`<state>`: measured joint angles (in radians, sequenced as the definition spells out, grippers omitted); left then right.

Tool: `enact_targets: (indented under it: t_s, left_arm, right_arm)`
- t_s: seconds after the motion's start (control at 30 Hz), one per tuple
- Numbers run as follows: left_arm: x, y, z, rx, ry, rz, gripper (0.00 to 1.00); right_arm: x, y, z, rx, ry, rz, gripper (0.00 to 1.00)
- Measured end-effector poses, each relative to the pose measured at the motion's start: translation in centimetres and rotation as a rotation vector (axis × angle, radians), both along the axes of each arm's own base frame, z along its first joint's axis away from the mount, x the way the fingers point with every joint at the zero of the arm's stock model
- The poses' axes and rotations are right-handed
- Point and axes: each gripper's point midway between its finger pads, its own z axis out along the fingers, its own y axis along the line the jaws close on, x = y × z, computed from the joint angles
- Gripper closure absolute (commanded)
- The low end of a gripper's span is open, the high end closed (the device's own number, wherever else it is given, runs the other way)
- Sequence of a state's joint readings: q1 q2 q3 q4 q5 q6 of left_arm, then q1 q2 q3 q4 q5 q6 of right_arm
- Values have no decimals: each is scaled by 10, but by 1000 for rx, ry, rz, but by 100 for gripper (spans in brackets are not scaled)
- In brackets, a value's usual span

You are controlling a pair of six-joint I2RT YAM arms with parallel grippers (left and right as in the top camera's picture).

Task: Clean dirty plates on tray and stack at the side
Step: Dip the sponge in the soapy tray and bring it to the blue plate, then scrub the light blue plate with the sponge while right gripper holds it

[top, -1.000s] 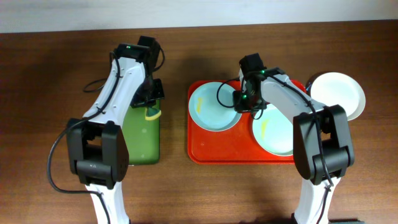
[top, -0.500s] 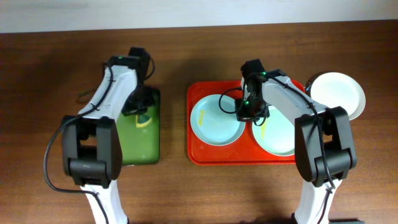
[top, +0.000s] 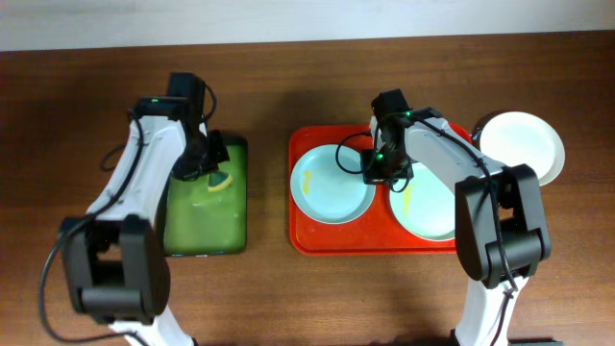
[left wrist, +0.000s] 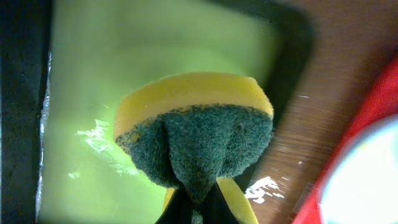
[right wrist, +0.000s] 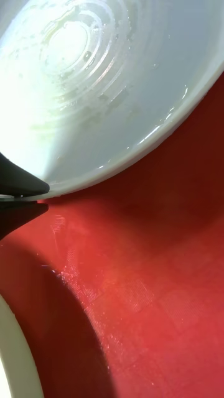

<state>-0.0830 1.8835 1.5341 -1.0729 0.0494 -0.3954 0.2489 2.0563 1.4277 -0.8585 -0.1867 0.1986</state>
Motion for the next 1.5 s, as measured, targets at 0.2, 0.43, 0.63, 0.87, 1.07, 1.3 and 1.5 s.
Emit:
enact_targets:
  t_s: [0.2,0.43,0.63,0.87,1.07,1.3,1.5]
  left_arm:
    - [-4,-89,1,-143,-47,-185,100]
    - [-18,-203,-45,-233,-55,-339,100]
    - [-19,-238,-77,-248,-59,-347,100]
    - [-22,-180,-84,14,19,-248,100]
    - [3,-166,-67,-12,36,-224,100]
    - [8,-213,-82,-217,39,-291,100]
    - [4,-177,-85,22,60,-269,100]
  right_arm:
    - [-1,4,1,28,7,-3,96]
    - [-3,5,0,34,16,-3,96]
    - [-4,4,0,32,21,-5,96]
    - [-7,10,0,61,32,1,96]
    - [-7,12,1,72,32,3,96]
    - [-7,12,0,69,35,0,96]
    - [-6,13,0,73,29,0,96]
